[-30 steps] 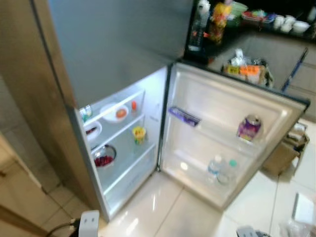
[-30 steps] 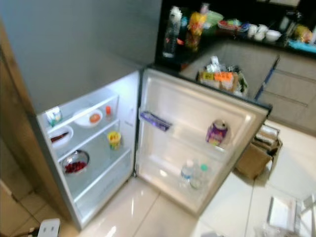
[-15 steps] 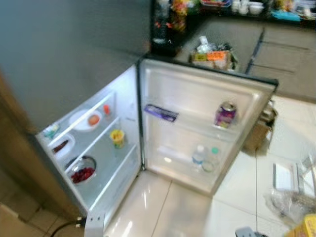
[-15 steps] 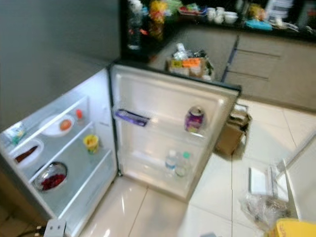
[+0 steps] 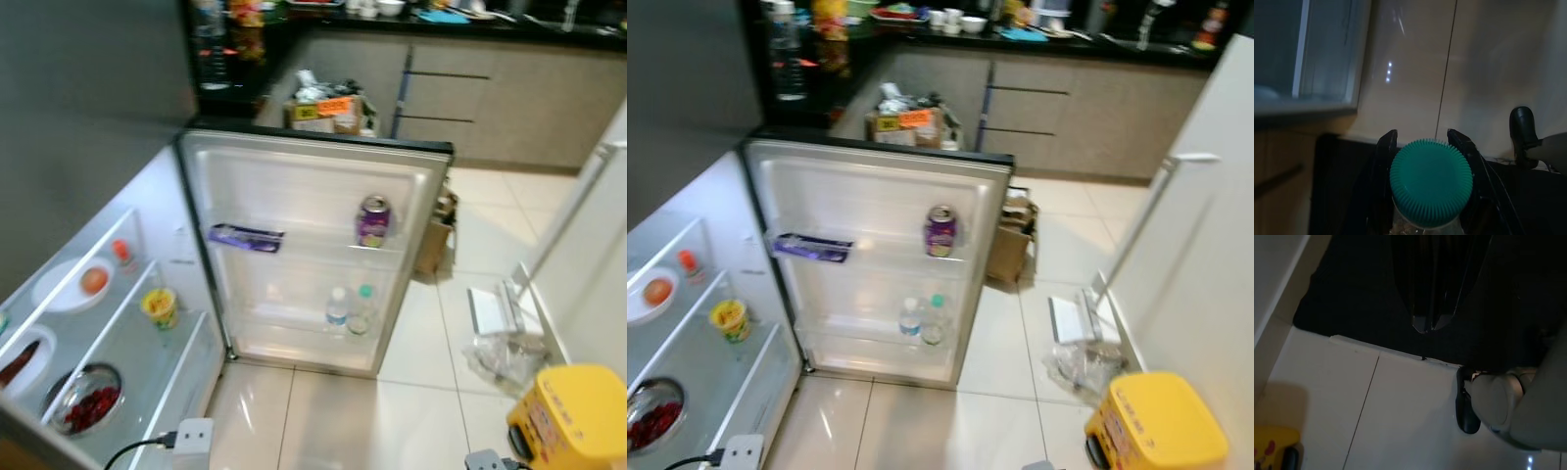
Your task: Restocking fridge
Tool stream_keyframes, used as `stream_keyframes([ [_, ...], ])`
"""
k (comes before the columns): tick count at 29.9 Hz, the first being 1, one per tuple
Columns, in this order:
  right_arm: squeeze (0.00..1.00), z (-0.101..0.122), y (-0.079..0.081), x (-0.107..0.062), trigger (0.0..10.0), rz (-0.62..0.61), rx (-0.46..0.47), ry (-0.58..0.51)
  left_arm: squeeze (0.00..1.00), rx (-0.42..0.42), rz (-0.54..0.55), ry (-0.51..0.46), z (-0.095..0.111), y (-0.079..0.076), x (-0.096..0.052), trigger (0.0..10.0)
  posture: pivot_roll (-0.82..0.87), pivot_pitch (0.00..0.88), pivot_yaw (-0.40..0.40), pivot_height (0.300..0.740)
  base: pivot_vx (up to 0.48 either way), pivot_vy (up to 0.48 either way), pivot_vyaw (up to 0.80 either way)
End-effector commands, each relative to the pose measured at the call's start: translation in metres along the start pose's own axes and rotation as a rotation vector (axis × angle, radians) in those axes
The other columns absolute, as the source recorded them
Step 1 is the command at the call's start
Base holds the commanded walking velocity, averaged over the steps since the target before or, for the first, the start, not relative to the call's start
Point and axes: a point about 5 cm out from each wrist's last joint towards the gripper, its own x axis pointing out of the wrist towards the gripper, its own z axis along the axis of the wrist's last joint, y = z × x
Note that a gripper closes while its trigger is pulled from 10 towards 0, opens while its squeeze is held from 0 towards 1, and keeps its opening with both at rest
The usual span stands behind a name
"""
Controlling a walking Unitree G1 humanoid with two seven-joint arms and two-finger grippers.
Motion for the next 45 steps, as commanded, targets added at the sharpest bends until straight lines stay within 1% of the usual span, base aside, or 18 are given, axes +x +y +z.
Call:
stream_keyframes([
  [1,0.0,0.0038,-0.003,-0.0001,10.0,-0.005,-0.007,-0.006,0.0,-0.001,-0.024,-0.002,0.0023,-0.0066,0.0012,10.0,-0.11,0.0,-0.014,0.74,0.0,0.0,-0.8],
  [8,0.0,0.0049,-0.0033,-0.0001,10.0,-0.006,-0.01,-0.009,0.0,-0.019,-0.022,-0.001,0.0022,-0.0083,0.0014,10.0,-0.11,0.0,-0.014,0.74,0.0,0.0,-0.8],
  [16,0.0,0.0032,-0.0019,0.0,10.0,-0.009,-0.009,-0.009,0.0,-0.023,-0.019,0.004,0.0013,-0.0094,0.0014,10.0,-0.12,0.0,-0.013,0.74,0.0,0.0,-0.8],
  [22,0.0,0.0049,-0.001,0.0002,10.0,-0.005,-0.005,-0.02,0.0,-0.018,-0.016,0.005,0.0019,-0.0097,0.0016,10.0,-0.12,0.0,-0.011,0.74,0.0,0.0,0.0],
  [26,0.0,0.0058,0.0004,0.0005,10.0,-0.002,-0.011,-0.023,0.0,-0.001,-0.019,0.006,0.0026,-0.0099,0.0018,10.0,-0.12,0.0,-0.011,0.74,0.0,0.0,0.0],
  [45,0.0,0.0049,0.0019,0.0006,10.0,0.004,-0.023,-0.023,0.0,0.014,-0.025,0.01,0.0006,-0.0117,0.0014,10.0,-0.13,0.0,-0.014,0.74,0.296,0.0,0.0],
])
